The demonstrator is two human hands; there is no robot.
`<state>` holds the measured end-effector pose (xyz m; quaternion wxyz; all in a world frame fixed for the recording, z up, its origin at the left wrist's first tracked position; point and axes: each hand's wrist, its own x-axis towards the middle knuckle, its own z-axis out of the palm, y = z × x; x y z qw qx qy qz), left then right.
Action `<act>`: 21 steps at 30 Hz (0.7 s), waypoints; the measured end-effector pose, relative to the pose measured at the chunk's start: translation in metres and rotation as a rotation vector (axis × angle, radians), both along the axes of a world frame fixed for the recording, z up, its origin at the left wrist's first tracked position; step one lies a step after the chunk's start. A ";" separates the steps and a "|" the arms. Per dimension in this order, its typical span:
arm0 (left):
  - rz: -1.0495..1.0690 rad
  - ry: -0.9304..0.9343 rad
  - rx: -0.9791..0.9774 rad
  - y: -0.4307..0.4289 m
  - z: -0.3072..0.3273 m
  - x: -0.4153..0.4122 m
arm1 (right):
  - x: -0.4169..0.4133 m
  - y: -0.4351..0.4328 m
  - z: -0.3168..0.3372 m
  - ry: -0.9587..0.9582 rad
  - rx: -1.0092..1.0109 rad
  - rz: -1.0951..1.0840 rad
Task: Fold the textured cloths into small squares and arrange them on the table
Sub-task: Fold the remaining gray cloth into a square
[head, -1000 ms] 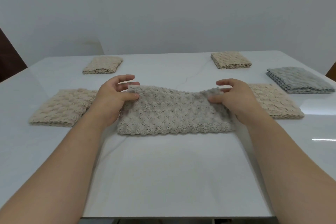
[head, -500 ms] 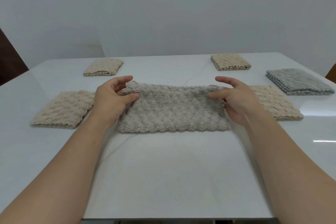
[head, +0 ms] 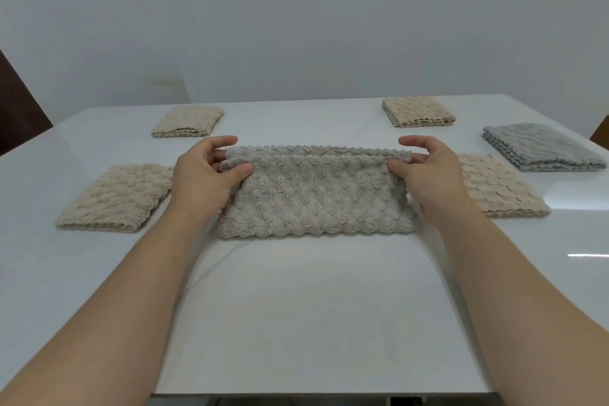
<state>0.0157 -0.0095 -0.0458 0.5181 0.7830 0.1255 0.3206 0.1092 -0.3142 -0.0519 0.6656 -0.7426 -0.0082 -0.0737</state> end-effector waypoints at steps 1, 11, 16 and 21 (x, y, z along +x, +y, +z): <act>0.001 -0.003 0.008 0.000 0.000 0.000 | 0.000 0.000 -0.001 -0.029 -0.047 -0.006; 0.027 0.008 0.023 0.001 0.001 0.002 | 0.004 0.002 -0.005 -0.168 -0.245 -0.047; 0.031 0.006 0.035 0.002 0.001 0.002 | 0.007 0.001 -0.006 -0.180 -0.249 -0.076; 0.031 0.032 0.111 0.005 0.001 0.001 | 0.005 0.000 -0.003 -0.181 -0.259 -0.109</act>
